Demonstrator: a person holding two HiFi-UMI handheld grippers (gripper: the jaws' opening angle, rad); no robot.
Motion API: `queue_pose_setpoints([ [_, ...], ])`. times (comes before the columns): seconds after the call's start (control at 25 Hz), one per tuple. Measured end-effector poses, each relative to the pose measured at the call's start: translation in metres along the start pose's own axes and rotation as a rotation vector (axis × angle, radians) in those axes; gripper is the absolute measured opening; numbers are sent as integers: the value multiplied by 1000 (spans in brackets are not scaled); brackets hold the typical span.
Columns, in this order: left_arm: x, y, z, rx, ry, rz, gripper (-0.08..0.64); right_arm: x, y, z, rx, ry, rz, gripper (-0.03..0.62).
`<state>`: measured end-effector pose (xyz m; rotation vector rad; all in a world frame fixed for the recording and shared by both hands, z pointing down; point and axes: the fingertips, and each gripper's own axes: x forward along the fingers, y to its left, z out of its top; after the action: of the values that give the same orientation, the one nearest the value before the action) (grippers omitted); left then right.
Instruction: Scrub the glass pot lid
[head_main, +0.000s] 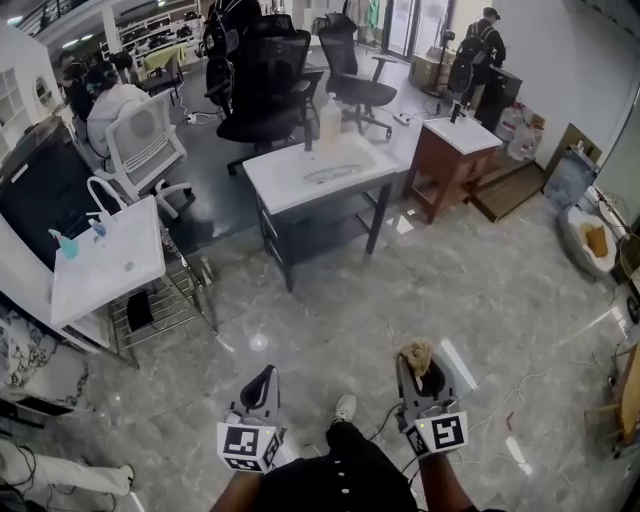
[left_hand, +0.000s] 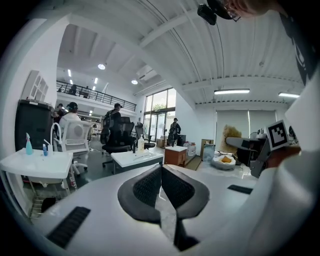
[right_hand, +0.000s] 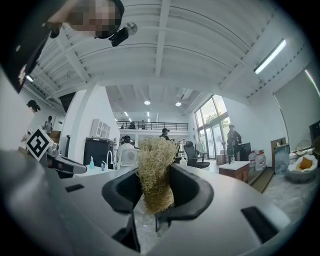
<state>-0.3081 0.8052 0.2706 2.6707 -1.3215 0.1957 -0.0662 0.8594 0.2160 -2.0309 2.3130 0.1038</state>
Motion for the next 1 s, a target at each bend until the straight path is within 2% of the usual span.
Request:
queue_pose_setpoints([
  [0.4,90,13,15,-6,19,20,26,76,-51,-11,22,23,47,150],
  [0.68,155,14,33,10,17,40,26,138,-87,-9,3,-16,111,150],
  [1.0,197,6,44,8,5,95,26,173,-131,-20,3,2,132,150],
])
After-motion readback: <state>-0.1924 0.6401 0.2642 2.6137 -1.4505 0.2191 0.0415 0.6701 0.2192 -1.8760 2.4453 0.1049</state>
